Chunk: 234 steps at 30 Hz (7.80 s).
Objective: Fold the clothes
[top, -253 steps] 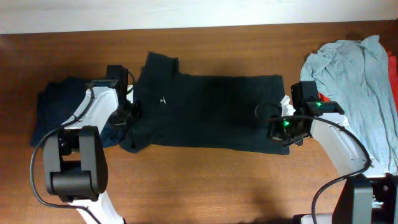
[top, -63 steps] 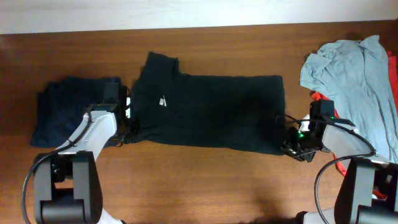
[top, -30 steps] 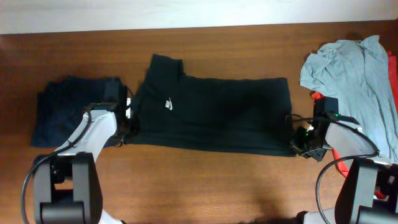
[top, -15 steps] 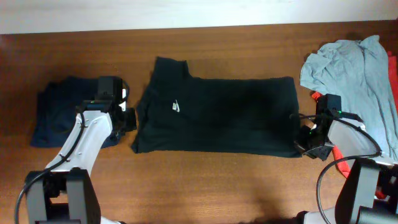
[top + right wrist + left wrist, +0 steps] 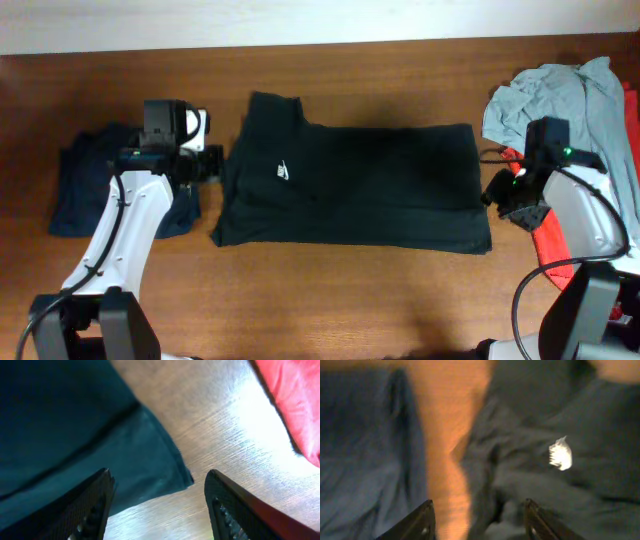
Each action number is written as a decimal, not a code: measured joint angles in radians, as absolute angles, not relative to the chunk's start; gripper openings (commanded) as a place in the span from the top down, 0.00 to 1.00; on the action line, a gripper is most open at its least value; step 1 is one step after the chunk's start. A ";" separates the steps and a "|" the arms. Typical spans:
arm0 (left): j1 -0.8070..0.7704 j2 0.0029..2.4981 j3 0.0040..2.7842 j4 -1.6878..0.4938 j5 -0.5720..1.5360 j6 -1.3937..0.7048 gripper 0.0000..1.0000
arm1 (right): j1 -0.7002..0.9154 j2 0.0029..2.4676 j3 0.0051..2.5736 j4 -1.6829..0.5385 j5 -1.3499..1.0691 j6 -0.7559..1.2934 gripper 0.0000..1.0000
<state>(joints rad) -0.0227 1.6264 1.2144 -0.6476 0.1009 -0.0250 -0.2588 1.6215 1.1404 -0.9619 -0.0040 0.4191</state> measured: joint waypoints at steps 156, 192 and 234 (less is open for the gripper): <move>-0.138 2.293 1.929 -0.811 0.205 0.303 1.00 | -0.215 1.476 1.021 -0.621 -0.289 0.276 0.47; -0.138 2.225 1.942 -1.099 0.206 0.303 1.00 | -0.233 1.959 1.084 -0.133 -0.373 0.162 0.54; -0.138 2.139 1.968 -1.353 0.198 0.303 1.00 | -0.242 1.729 1.090 -0.581 -0.414 0.142 0.96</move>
